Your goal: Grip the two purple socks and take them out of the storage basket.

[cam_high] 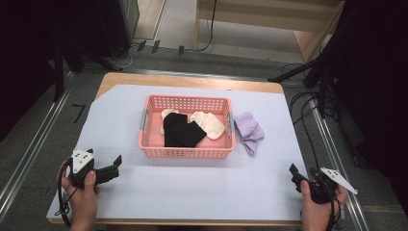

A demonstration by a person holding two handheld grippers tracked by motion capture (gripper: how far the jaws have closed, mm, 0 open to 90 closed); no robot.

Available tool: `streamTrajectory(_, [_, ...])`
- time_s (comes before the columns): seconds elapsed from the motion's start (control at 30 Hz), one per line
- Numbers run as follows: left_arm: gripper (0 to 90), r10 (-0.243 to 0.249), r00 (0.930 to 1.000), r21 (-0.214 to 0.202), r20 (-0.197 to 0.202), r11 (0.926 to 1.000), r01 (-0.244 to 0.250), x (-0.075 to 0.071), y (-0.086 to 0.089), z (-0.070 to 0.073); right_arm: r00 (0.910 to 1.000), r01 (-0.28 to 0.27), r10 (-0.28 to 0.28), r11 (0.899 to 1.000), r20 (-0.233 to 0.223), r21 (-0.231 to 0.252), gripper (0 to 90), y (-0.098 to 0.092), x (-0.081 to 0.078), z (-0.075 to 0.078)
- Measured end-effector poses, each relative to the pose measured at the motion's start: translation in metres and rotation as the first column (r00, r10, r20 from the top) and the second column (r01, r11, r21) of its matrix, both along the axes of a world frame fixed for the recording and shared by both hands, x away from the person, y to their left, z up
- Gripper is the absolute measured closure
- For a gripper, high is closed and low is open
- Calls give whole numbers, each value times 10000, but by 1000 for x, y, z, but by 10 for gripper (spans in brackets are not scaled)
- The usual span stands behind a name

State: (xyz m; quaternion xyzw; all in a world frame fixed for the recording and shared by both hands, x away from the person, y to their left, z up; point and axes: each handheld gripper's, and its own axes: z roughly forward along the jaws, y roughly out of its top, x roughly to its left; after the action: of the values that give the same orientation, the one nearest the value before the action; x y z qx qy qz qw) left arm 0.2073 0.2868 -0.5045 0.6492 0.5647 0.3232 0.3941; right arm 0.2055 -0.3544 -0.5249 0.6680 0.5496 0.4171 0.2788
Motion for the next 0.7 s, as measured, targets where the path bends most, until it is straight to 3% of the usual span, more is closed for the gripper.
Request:
streamTrajectory(0.1, [17, -2, 10000, 27, -4, 10000, 2, 0, 0, 0, 9999, 150, -149, 9998, 8, -107, 194, -8, -6, -3])
streamTrajectory(0.2, [17, 0, 10000, 48, 10, 10000, 0, 0, 0, 0, 9994, 290, -295, 9992, 185, 261, 186, -14, -12, -5])
streamTrajectory(0.47, [17, -17, 10000, 43, -8, 10000, 17, 0, 0, 0, 9989, 354, -353, 9994, 295, -23, 184, -19, -21, -5])
streamTrajectory(0.7, [17, -13, 10000, 29, -6, 10000, 13, 0, 0, 0, 9939, 649, -675, 9974, 874, 322, 186, -22, -28, -7])
